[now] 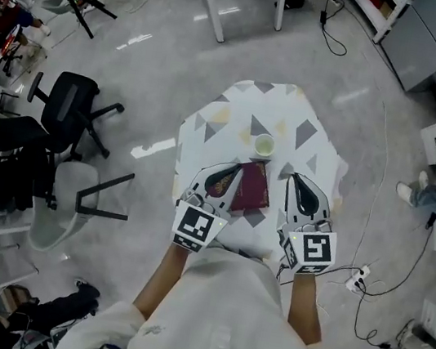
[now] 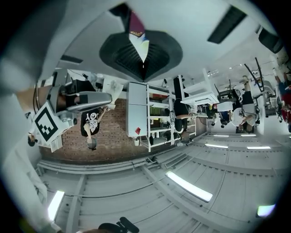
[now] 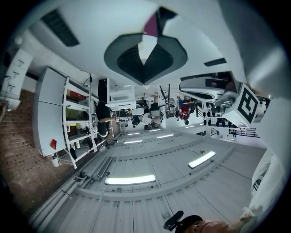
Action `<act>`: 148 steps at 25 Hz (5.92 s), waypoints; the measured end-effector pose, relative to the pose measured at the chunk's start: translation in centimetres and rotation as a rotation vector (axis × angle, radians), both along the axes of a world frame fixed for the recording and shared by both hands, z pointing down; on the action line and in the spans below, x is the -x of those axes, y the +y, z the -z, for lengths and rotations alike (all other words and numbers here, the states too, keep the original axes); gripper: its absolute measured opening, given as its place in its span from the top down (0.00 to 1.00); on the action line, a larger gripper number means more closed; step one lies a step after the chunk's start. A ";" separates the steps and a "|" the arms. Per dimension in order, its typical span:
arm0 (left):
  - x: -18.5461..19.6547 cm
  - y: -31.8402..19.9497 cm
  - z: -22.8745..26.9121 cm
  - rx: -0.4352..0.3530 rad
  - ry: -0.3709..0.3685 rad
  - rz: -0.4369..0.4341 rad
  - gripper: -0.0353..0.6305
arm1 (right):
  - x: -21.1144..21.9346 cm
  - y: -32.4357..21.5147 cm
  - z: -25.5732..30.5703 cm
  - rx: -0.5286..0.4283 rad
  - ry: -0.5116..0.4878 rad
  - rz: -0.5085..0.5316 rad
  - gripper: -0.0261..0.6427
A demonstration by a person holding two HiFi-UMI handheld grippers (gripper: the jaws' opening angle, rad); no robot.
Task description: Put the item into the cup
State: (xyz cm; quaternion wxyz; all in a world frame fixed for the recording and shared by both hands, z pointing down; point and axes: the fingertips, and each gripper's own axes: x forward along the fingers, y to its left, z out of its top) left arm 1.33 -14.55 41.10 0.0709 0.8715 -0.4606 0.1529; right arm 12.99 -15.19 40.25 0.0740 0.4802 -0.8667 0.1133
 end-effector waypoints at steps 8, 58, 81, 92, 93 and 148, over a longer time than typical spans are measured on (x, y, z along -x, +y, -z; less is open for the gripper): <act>0.5 -2.8 -2.1 0.035 0.044 -0.079 0.93 | 0.7 -1.3 -2.4 0.053 0.058 -0.073 0.95; -0.4 -7.8 -17.1 0.298 0.056 -0.138 0.93 | 3.2 -7.3 -15.1 0.281 0.130 -0.055 0.95; -0.5 -8.5 -20.0 0.351 0.055 -0.118 0.93 | 5.4 -8.7 -21.3 0.380 0.144 0.029 0.95; -0.4 -8.7 -20.7 0.361 0.052 -0.115 0.93 | 5.8 -9.0 -23.2 0.413 0.157 0.044 0.95; -0.4 -8.8 -20.8 0.362 0.050 -0.115 0.93 | 5.9 -9.0 -23.4 0.417 0.160 0.047 0.95; 0.8 -7.7 -12.5 0.190 0.045 -0.076 0.93 | 6.2 -7.4 -15.4 0.256 0.215 0.063 0.90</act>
